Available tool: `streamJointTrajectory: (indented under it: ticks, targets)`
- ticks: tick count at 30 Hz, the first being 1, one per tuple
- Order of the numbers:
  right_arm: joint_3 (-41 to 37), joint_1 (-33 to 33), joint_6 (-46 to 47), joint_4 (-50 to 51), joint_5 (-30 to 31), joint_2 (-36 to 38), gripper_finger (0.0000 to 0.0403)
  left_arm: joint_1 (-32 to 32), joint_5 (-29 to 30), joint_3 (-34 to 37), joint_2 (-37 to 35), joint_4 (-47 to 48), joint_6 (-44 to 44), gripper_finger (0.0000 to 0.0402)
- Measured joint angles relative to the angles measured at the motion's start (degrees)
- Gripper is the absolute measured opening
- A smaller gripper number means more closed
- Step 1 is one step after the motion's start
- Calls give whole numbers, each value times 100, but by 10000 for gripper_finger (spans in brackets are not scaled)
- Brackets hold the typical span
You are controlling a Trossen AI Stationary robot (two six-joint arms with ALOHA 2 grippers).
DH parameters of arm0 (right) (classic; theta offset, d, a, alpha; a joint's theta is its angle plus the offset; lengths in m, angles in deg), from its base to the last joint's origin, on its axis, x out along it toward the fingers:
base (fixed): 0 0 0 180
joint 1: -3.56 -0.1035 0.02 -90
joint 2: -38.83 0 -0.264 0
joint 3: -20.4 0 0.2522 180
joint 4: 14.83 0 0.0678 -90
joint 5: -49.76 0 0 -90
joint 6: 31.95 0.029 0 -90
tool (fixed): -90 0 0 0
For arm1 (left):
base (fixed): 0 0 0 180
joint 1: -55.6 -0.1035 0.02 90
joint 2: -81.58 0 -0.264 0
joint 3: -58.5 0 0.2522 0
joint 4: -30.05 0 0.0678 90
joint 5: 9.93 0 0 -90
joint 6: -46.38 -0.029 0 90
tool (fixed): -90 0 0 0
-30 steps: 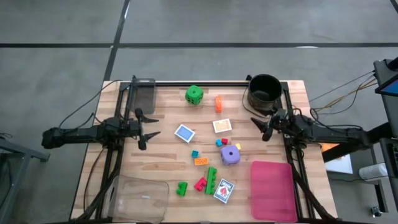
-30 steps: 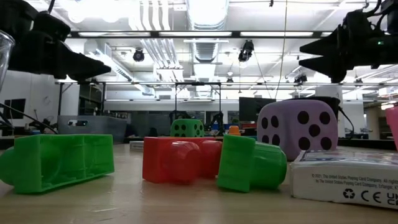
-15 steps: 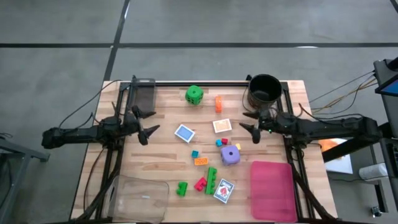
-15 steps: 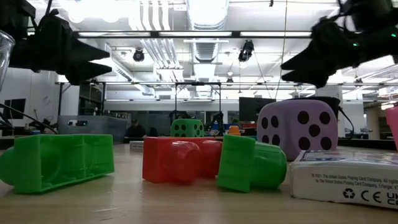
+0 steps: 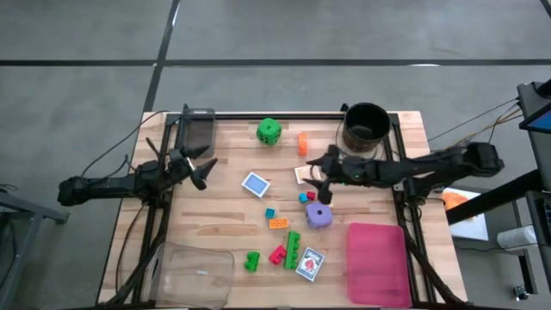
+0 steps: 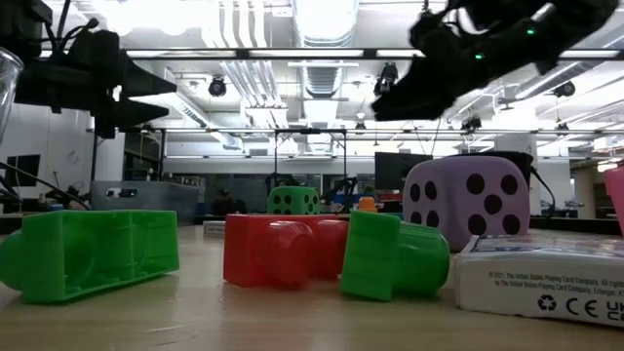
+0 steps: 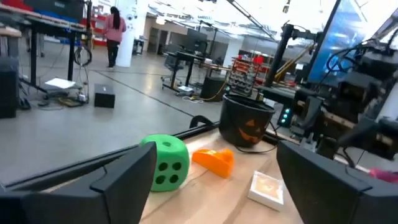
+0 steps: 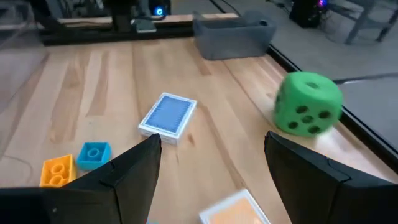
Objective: Pick & Place Toys
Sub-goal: Put the blue deck of cards into the black bin
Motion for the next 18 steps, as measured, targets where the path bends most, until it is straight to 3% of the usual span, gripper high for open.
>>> streamJointTrajectory:
  ticks: [8,18]
  targets:
    - [710,-339,-428,-658,15,-1253,282,4,-1819,-89,251,90,-333,315]
    - [1035,-768,-858,-1116,40,-1491,282,32,-2363,-493,1609,-69,-786,315]
